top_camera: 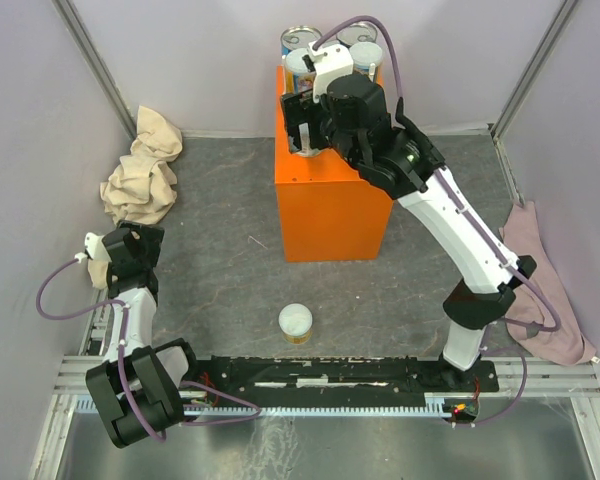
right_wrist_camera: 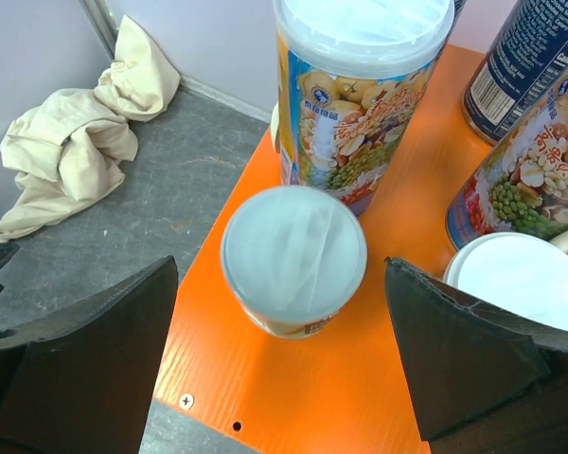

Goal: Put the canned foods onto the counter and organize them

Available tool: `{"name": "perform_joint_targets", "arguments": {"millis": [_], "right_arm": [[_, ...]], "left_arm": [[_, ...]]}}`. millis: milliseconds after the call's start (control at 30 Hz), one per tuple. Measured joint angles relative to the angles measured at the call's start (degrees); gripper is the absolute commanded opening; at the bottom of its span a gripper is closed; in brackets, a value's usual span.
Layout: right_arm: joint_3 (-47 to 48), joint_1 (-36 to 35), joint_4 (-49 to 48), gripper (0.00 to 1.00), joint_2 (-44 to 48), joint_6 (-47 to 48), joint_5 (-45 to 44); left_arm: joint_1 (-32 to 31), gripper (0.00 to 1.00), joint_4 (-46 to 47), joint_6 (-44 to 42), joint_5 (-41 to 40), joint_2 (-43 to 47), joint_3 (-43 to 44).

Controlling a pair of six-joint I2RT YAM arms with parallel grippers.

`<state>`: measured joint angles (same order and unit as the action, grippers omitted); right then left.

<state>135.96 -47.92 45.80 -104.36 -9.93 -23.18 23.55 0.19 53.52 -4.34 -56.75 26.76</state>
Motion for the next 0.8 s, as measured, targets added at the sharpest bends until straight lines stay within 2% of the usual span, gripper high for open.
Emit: {"name": "perform_joint_targets", "arguments": {"millis": [167, 367, 600, 800], "right_arm": [[-3.56, -1.92, -1.57, 0.97, 3.39, 1.22, -1.09], [-14.73, -7.98, -5.22, 0.96, 12.09, 3.15, -3.63], [-35.67, -16.52, -11.3, 0.95, 26.99, 2.99, -5.9], [-58.49, -18.53, -14.32, 0.95, 40.19, -2.75, -6.01]], "left_arm": [[0.0, 0.95, 0.0, 0.0, 0.02, 0.0, 0.0], [0.0, 0.95, 0.02, 0.0, 0.02, 0.0, 0.0], [0.24, 0.94, 0.72, 0.0, 0.39, -0.17, -0.11], [0.28, 0.93, 1.31, 0.02, 0.57, -0.92, -0.72]]}}
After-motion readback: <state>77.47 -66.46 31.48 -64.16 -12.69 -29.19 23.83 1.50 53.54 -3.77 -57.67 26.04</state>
